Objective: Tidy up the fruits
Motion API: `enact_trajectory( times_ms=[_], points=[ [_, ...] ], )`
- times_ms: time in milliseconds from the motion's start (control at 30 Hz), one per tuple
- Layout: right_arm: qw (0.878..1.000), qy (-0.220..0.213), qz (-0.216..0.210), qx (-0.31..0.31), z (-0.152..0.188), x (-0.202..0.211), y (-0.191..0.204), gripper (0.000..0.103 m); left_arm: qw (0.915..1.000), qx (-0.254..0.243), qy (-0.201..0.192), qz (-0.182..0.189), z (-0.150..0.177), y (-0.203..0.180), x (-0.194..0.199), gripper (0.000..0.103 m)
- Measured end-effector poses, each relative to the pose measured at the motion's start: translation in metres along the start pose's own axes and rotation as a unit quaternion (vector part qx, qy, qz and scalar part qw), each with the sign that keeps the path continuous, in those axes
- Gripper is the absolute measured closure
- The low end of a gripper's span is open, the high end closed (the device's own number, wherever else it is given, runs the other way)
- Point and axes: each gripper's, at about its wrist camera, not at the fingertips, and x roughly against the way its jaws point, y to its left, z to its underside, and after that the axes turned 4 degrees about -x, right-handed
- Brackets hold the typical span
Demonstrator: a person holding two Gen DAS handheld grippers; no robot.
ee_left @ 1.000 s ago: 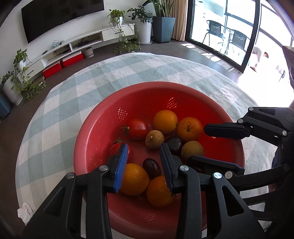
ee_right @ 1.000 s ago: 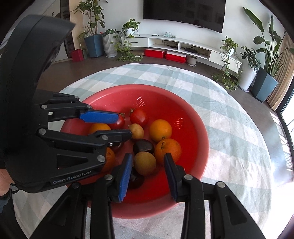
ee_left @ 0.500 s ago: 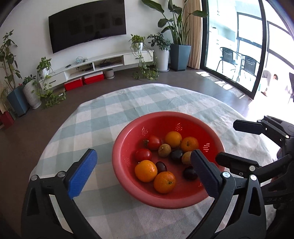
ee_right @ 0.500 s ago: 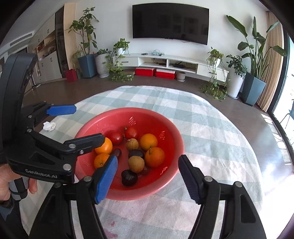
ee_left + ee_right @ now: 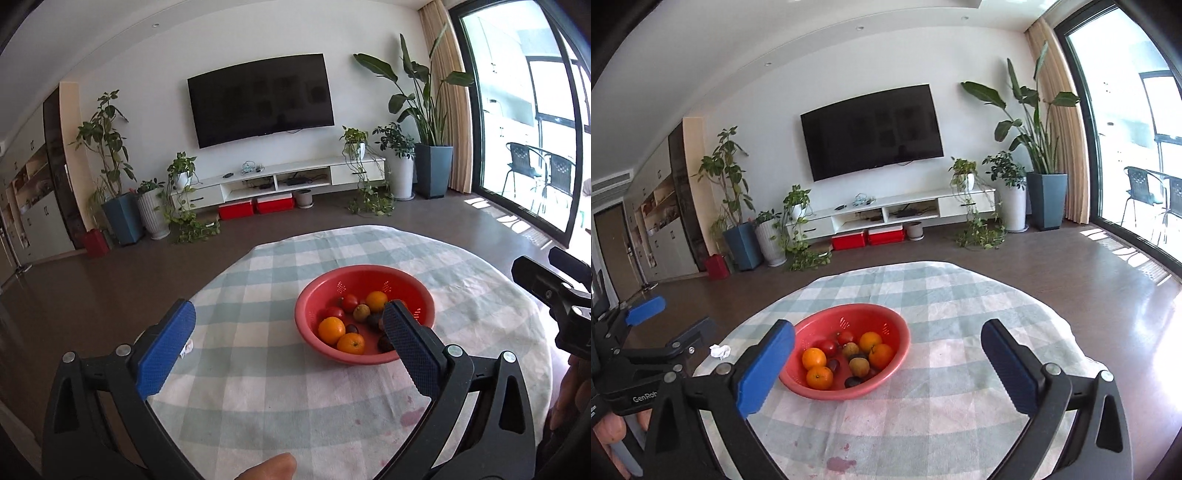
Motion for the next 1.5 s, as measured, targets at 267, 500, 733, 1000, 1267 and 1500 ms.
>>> enact_trajectory(
  times_ms=[267,500,733,1000,1267,1500],
  points=[
    [0.999,-0.029,0.010,0.016,0.003,0.051,0.000,0.000,0.9991,0.030,0.028,-0.003,0.021,0.002,0.041,0.000],
    [0.999,-0.020,0.005,0.031,0.014,0.076,0.011,0.000,0.9975,0.040,0.058,0.000,0.043,0.003,0.049,0.000],
    [0.999,0.013,0.021,0.026,0.036,0.068,0.013,0.000,0.9944,0.044,0.096,0.006,0.070,0.000,0.032,0.000],
    [0.997,0.040,0.039,0.045,0.064,0.053,0.012,0.000,0.9889,0.064,0.131,0.031,0.101,-0.008,0.005,0.000],
    [0.996,0.052,0.050,0.055,0.085,0.038,0.008,0.000,0.9858,0.058,0.153,0.035,0.120,-0.019,-0.017,0.000],
    [0.994,0.075,0.049,0.061,0.095,0.027,0.009,0.000,0.9834,0.061,0.167,0.037,0.127,-0.022,-0.029,0.000]
  ],
)
